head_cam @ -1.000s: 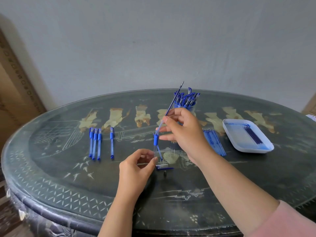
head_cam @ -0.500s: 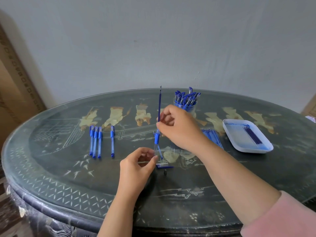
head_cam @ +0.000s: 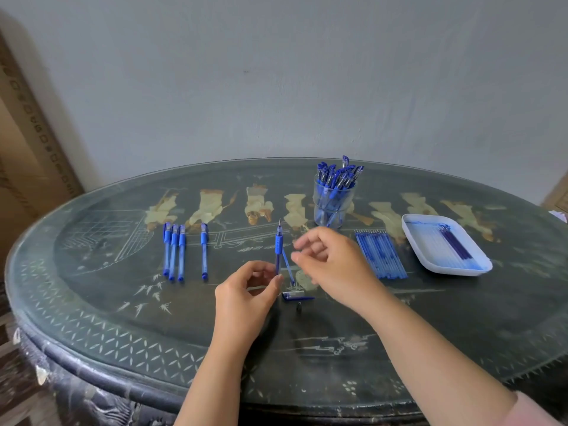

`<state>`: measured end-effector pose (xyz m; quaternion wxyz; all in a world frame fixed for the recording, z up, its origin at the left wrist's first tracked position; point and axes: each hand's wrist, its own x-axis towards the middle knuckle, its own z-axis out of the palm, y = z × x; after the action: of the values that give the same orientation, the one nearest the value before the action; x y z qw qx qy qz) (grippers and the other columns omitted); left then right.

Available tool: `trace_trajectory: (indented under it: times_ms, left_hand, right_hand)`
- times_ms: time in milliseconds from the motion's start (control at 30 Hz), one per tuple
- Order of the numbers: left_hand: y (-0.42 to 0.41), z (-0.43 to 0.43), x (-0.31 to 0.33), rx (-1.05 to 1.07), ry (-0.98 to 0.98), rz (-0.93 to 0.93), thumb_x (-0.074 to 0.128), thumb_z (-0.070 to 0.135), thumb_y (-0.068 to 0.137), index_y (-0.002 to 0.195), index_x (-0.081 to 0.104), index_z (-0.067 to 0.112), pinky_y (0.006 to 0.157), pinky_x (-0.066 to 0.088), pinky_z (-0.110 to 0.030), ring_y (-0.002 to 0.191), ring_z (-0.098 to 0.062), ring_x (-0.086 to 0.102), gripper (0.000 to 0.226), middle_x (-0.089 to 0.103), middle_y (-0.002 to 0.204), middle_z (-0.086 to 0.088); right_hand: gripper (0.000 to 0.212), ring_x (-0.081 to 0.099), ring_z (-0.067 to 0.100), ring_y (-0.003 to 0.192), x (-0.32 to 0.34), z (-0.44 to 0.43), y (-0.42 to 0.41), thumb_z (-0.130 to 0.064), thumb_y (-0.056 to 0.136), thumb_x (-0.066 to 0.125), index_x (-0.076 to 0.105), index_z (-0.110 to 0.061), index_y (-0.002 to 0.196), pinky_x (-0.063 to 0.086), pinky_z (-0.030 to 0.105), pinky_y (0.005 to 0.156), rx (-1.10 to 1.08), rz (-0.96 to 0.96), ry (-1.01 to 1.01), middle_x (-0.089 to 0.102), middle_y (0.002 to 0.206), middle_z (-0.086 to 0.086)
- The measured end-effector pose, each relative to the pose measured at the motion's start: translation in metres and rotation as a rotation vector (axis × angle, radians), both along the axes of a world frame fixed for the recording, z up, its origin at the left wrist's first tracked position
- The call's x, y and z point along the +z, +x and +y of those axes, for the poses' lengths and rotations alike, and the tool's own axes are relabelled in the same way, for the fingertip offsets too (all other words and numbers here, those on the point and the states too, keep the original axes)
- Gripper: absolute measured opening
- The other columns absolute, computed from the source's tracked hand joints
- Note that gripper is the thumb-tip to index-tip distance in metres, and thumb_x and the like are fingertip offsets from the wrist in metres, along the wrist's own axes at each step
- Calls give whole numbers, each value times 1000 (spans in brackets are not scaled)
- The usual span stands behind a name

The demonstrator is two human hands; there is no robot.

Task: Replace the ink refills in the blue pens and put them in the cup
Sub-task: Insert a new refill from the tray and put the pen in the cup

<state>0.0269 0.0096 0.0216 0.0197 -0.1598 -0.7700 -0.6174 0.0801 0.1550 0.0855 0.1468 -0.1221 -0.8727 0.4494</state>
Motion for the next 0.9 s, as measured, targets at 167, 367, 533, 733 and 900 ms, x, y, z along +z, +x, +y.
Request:
trace_trajectory:
  times_ms: [167,367,533,733,900]
  left_hand:
    - [0,0,0,14,2,14,79,14,80,85,71,24,69,51,-10,75,-1,67,13,70,76,13]
    - [7,-6,5,53,19,5,78,14,80,83,70,23,67,49,-8,74,0,66,13,69,79,19]
    - [14,-18,4,36,-3,21,79,14,80,84,71,25,69,51,-10,74,-1,67,14,69,80,20]
    - [21,-20,-2,7,-4,56,79,9,79,84,73,21,70,51,-10,72,-3,68,15,71,76,10]
    - [21,-22,-2,-10,-4,55,79,10,79,84,73,21,69,50,-9,74,-3,68,14,72,77,11]
  right_hand:
    - [20,54,2,76,-42,-8,26,-37,82,74,59,-28,91,46,19,67,-33,-171,238,57,86,-11]
    - [14,51,7,90,-63,-13,26,-35,89,67,59,-24,91,47,24,81,-47,-125,378,52,94,-13]
    - [12,60,5,77,-54,-16,27,-26,85,73,63,-25,79,50,18,69,-133,-39,190,63,81,-12]
    - [6,67,8,67,12,-17,18,-11,85,73,69,-16,85,54,20,64,-108,174,-408,73,76,0]
    - [9,68,5,78,41,-20,9,-11,86,72,71,-20,87,57,22,70,-2,218,-290,73,83,-6]
